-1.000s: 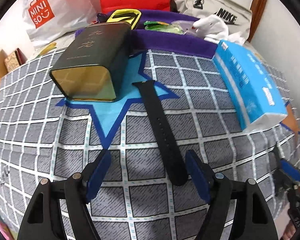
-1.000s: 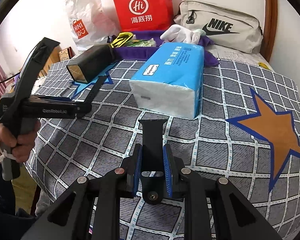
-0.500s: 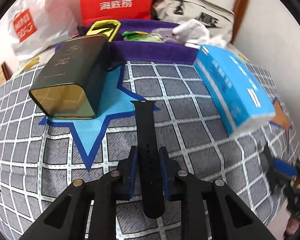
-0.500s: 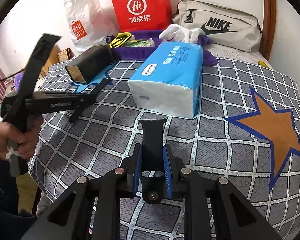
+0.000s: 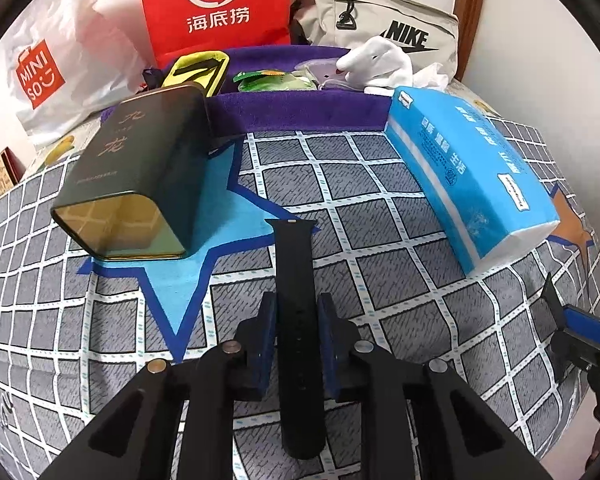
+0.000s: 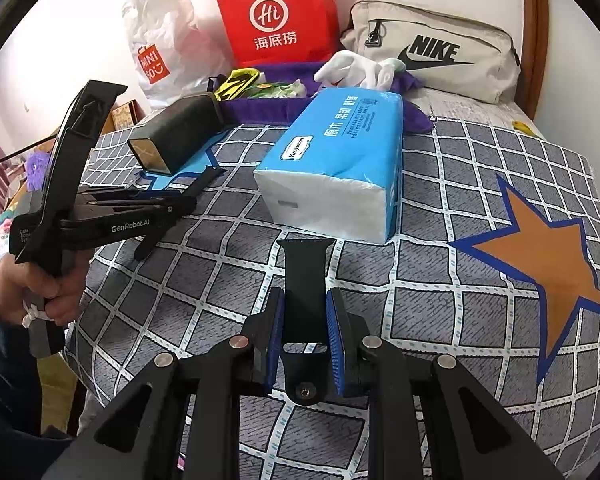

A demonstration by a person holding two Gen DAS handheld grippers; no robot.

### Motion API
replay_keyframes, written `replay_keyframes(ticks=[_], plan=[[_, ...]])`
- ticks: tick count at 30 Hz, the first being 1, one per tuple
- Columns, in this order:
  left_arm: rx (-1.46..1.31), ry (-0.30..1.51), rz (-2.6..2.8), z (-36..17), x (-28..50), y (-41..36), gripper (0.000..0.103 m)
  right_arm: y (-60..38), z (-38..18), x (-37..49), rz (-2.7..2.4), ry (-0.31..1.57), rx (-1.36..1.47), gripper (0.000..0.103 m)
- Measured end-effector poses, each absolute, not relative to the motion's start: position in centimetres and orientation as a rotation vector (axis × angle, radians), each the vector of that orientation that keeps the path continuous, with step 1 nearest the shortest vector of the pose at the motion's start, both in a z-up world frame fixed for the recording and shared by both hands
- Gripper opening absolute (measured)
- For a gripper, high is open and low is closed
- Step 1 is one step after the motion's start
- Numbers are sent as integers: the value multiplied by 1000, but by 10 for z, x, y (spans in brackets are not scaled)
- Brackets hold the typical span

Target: Organize soft objects

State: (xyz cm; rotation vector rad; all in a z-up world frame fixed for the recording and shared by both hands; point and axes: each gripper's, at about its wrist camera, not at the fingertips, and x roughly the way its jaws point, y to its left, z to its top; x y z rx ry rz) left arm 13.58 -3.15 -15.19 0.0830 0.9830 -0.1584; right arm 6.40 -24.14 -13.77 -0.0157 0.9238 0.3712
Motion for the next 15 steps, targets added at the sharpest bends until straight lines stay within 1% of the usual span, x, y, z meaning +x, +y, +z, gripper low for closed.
replay_keyframes(ticks=[15], plan=[[2, 897, -195, -100, 109, -7, 19, -236, -95, 60, 381, 849, 1, 21]])
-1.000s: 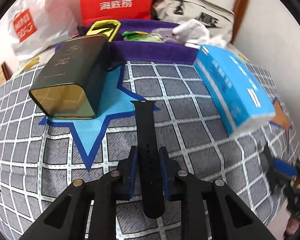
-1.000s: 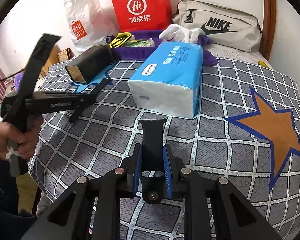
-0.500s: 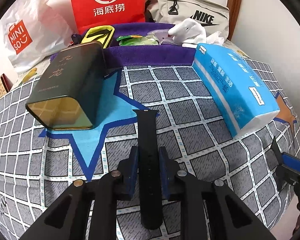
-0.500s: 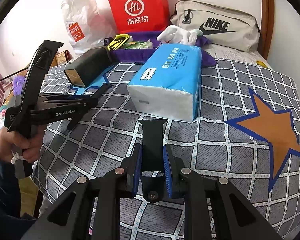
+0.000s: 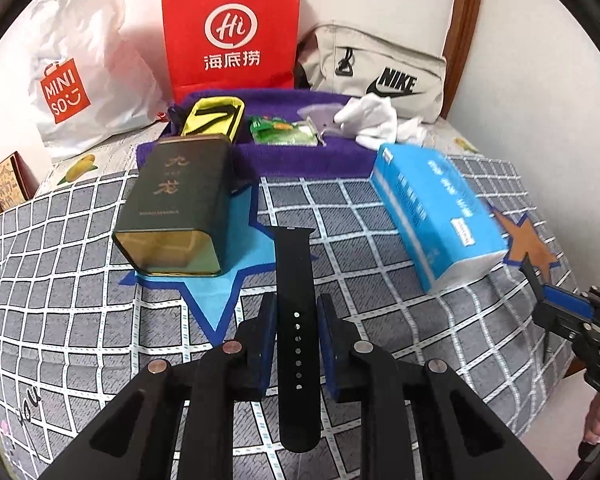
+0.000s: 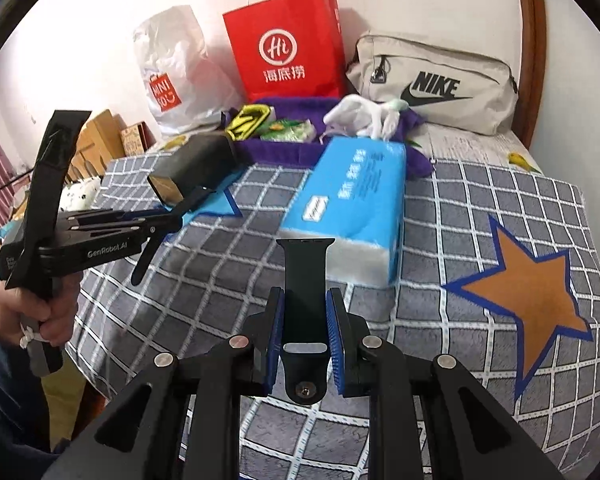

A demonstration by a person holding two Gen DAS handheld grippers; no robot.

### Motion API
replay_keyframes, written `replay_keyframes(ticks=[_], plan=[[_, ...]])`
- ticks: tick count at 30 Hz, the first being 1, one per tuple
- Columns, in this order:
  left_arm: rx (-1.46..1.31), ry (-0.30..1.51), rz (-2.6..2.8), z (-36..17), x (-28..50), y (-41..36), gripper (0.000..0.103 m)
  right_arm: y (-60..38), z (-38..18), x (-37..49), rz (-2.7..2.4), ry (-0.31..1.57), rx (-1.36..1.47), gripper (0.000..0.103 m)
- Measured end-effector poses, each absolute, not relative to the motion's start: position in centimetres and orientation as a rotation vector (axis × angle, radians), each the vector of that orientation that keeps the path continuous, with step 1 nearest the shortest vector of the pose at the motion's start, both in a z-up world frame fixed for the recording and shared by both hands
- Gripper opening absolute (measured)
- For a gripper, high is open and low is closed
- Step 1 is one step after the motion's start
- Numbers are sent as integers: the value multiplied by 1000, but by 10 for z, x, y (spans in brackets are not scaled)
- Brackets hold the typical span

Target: Organize soft objects

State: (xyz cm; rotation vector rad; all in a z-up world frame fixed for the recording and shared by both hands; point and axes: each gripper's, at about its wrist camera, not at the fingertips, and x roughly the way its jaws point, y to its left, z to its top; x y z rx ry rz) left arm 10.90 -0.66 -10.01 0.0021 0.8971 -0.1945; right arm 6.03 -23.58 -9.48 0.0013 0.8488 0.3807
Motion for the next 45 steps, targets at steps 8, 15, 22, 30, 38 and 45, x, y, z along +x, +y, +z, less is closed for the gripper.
replay_keyframes(ticks=[8, 15, 22, 30, 38, 45], plan=[[-23, 869, -196, -79, 111, 1, 19, -229, -75, 75, 387, 824, -2, 21], [-38, 846, -167, -60, 125, 11, 19, -222, -62, 100, 401, 812, -2, 21], [-50, 840, -154, -49, 148, 21, 19, -210, -51, 135, 413, 805, -22, 21], [-56, 844, -149, -40, 180, 27, 19, -198, -43, 173, 408, 794, -33, 21], [-56, 838, -150, -34, 216, 34, 19, -188, -37, 216, 408, 786, -10, 21], [-58, 834, -146, -33, 251, 40, 19, -179, -30, 250, 420, 772, -12, 21]])
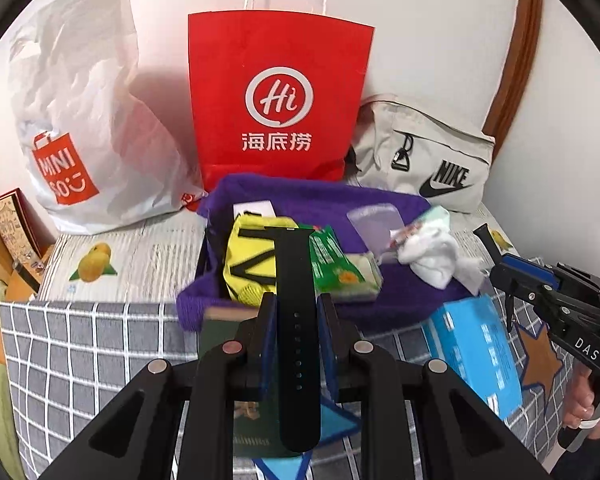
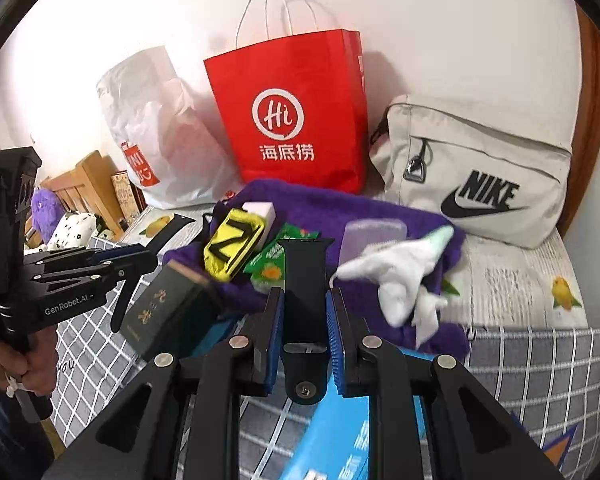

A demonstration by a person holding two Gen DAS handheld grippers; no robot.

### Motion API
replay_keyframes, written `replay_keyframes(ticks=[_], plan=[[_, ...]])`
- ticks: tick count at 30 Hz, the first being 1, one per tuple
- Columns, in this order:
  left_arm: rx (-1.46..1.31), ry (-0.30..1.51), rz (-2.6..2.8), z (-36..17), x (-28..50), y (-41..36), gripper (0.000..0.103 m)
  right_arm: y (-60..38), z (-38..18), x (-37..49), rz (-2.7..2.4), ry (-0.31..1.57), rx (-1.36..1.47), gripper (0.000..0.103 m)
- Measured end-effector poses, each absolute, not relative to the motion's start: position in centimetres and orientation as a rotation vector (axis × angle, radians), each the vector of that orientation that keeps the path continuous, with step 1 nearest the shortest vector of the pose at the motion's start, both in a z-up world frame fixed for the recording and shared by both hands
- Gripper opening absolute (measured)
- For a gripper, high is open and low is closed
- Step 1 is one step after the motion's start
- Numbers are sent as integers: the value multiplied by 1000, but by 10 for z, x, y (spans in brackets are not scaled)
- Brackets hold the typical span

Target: Organize soft objects

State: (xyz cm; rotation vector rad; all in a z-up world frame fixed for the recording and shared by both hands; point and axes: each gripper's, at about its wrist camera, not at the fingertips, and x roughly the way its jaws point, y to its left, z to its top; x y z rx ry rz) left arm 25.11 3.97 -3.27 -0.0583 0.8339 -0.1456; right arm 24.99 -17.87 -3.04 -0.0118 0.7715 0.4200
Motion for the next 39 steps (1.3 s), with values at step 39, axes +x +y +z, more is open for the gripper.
replay_keyframes(ticks=[39], plan=[[-147, 1024, -156, -107, 388, 34, 20, -168, -106, 386, 416, 987, -86, 22]])
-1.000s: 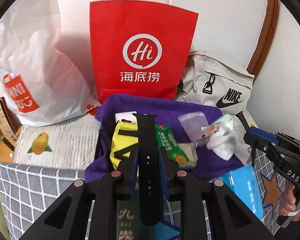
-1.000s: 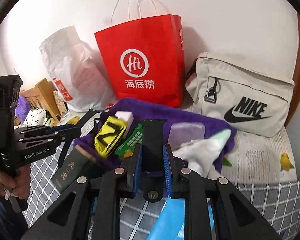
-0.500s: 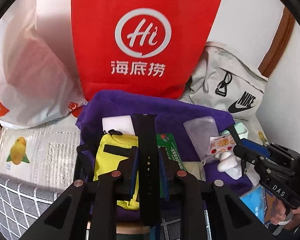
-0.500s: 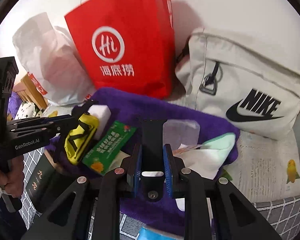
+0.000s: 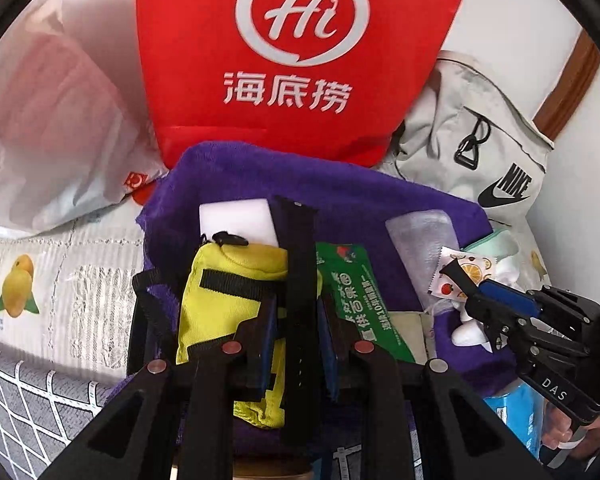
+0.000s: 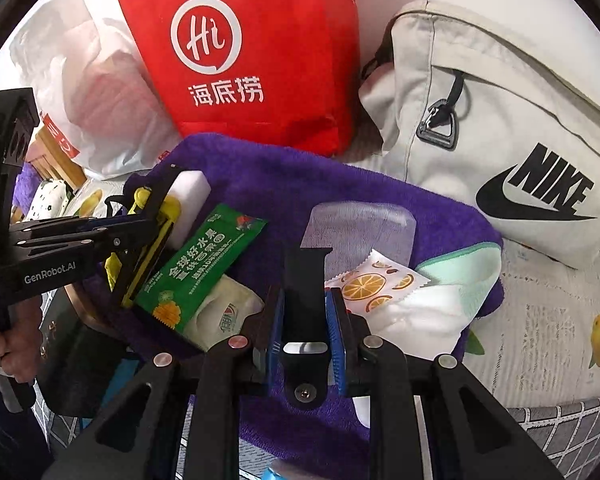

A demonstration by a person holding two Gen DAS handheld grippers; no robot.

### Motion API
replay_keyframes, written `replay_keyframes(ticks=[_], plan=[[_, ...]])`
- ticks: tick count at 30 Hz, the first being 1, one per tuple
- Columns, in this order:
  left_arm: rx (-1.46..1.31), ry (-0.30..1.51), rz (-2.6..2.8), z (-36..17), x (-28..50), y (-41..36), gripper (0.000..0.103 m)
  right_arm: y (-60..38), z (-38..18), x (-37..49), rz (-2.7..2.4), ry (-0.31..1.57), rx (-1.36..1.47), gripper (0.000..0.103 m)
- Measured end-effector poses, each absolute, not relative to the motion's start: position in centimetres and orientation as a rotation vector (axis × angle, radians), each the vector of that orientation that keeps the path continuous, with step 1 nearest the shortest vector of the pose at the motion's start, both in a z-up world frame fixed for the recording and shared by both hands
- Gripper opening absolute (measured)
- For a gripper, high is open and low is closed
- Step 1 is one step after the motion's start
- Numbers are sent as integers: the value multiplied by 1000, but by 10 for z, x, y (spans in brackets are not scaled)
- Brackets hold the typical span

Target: Organize soft objects

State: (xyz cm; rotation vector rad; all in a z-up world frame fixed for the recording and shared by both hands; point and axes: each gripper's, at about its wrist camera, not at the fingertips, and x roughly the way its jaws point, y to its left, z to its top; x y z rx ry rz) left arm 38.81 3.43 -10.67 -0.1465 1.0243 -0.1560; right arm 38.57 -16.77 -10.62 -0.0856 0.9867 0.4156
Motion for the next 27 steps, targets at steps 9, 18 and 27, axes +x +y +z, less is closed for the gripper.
replay_keyframes(ticks=[9, 18, 27], plan=[[-172, 980, -151, -93, 385, 42, 35, -171, -98, 384, 417, 972, -67, 29], [-182, 958, -134, -75, 373, 48, 49, -174, -76, 376, 407, 930, -60, 42], [-119, 956, -101, -52, 331, 45, 67, -177, -49, 339, 364, 880, -38, 65]])
